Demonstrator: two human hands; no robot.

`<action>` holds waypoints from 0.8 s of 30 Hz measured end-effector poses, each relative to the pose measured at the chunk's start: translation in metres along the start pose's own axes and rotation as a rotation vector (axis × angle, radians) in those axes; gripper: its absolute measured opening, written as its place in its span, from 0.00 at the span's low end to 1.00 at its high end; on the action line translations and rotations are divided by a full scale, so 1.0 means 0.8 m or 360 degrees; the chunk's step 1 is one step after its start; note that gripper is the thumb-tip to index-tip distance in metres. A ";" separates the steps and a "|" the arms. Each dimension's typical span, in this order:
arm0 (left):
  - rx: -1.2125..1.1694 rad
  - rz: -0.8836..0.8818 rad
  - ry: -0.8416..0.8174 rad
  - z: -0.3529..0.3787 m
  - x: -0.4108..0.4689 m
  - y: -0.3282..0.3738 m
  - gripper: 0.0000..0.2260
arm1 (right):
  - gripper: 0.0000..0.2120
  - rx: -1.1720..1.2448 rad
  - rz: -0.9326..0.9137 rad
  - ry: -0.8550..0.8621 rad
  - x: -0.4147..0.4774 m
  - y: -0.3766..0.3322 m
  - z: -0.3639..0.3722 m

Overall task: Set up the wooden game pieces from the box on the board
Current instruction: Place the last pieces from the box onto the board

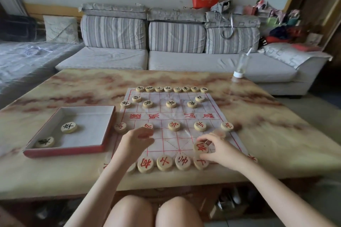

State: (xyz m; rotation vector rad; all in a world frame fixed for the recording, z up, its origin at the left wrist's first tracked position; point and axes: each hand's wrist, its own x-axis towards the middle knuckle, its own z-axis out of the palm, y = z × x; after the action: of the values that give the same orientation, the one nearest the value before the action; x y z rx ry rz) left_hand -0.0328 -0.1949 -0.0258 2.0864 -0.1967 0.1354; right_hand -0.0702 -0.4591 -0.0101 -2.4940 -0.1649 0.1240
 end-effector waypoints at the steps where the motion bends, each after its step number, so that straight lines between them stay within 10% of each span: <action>1: -0.0034 -0.0012 0.0007 0.003 -0.005 0.000 0.11 | 0.23 -0.0020 0.0062 0.0044 -0.007 0.011 -0.004; 19: -0.0028 -0.0039 0.0025 0.005 -0.034 -0.012 0.10 | 0.30 -0.0556 0.0148 0.0026 -0.030 0.033 -0.006; 24: 0.0008 0.0002 0.0068 -0.016 -0.026 -0.013 0.11 | 0.23 -0.0172 0.0001 0.0015 -0.011 -0.015 -0.007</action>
State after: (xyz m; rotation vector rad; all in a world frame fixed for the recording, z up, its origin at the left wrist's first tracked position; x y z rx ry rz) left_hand -0.0518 -0.1772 -0.0318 2.0868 -0.1722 0.1812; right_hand -0.0792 -0.4541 0.0015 -2.6019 -0.1711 0.1062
